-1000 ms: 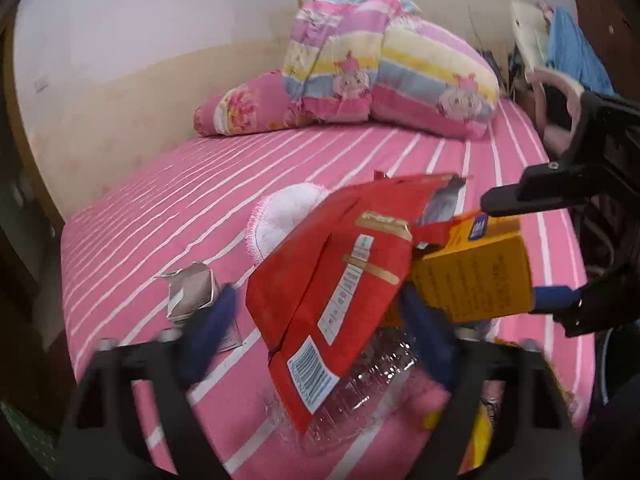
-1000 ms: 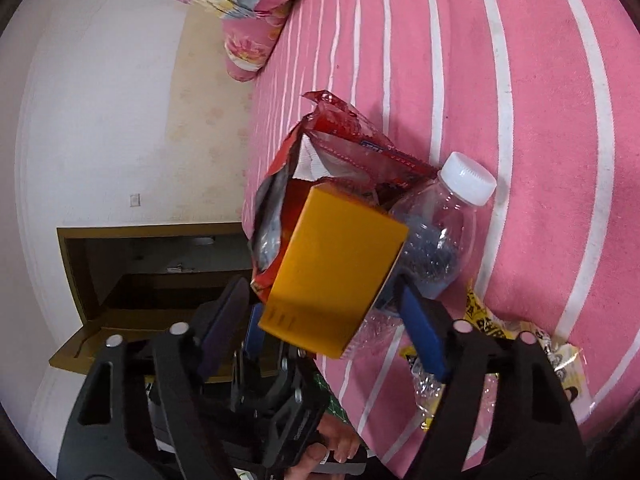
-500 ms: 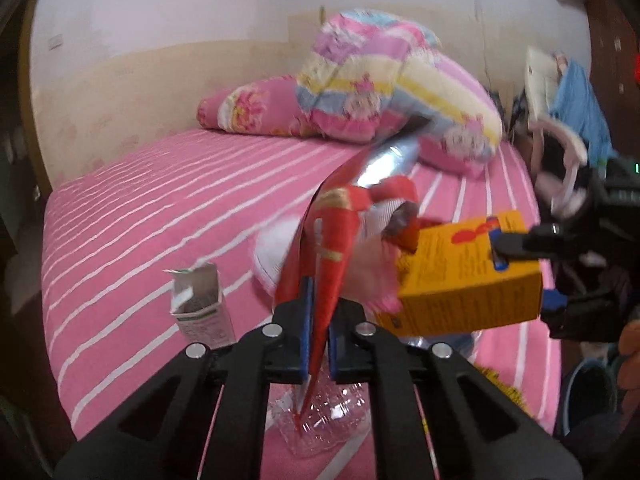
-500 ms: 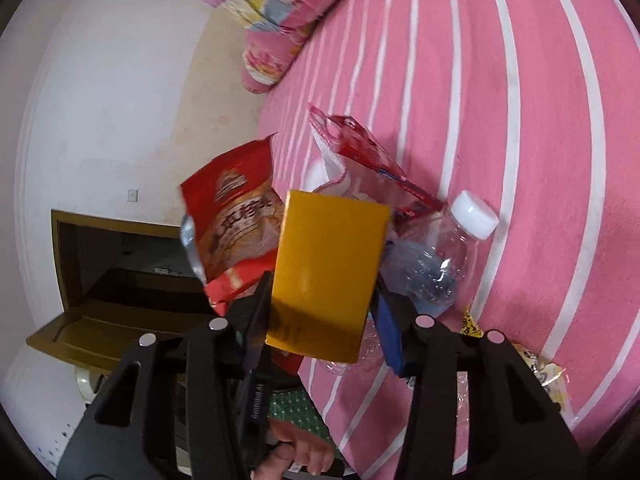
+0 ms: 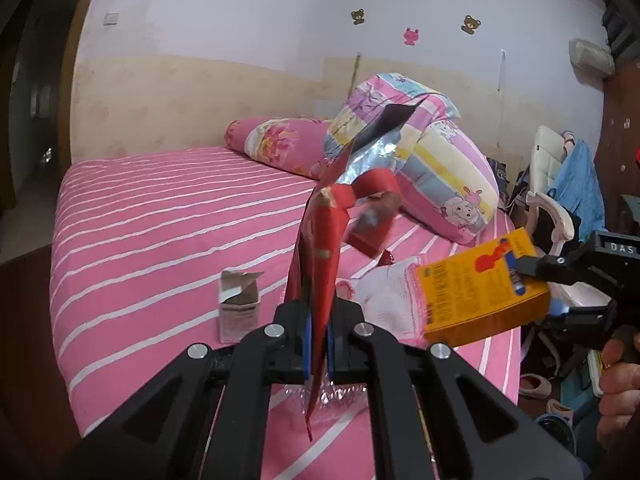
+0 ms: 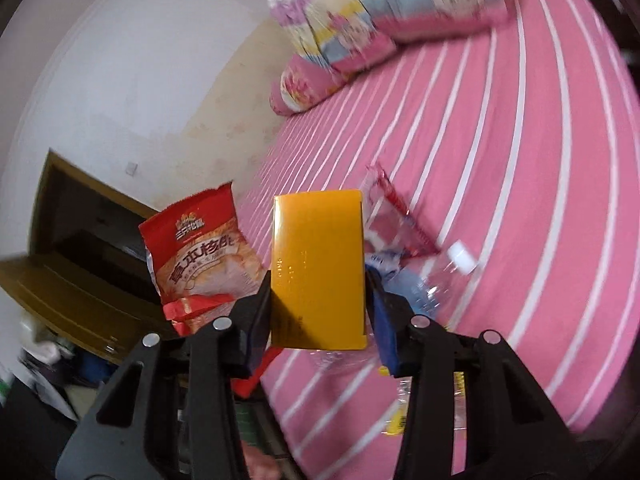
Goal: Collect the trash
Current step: 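Grasp the orange box with the right tool while the left tool grasps the red wrapper, then carry orange box and red wrapper to the bin and release both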
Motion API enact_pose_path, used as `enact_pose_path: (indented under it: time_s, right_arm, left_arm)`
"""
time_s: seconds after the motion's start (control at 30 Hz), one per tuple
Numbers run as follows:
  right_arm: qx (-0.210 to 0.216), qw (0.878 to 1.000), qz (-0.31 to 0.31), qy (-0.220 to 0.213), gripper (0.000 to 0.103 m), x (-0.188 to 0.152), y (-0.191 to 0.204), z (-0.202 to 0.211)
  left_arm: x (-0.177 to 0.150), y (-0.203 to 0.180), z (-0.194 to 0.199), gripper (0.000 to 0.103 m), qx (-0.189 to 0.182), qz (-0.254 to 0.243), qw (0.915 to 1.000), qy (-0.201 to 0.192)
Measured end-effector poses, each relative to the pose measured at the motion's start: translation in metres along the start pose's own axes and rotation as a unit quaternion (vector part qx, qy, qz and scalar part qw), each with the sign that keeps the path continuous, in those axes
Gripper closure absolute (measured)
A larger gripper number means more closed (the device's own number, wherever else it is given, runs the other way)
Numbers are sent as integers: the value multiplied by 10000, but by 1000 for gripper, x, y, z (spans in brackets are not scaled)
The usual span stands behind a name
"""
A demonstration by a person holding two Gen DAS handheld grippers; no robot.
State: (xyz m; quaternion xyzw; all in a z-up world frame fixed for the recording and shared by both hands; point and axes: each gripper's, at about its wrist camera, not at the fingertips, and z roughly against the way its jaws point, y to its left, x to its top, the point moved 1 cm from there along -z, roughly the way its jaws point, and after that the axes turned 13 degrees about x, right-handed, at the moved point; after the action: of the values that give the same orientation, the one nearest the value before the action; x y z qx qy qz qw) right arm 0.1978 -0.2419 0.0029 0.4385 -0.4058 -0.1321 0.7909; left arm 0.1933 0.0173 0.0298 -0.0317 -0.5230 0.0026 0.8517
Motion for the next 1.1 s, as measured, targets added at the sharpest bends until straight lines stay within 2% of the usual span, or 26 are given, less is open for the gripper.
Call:
enact_pose_path:
  time_s: [0.2,0.47,0.53,0.9,1.1]
  right_arm:
    - [-176,9996,168,-144,58,-2,5,17]
    - [-111,9991,288,-276,58,-15,19,54]
    - [16,9994,204,-282,58,-18,20,65]
    - [453,9983,119,-339,58,-38,44,120]
    - [677,9965,188,-447,58,-49,54,163]
  left_arm:
    - [1,18,18,98,88,211,9997,-78]
    - [0,35,51,98,-49,700,9974,-178]
    - [-1,34,61,98,-75,848,9961,-235]
    - [-9,12,122,98,-594,1382,9884,-197]
    - [-14,-12,157,98,-902,1465,9849,-168]
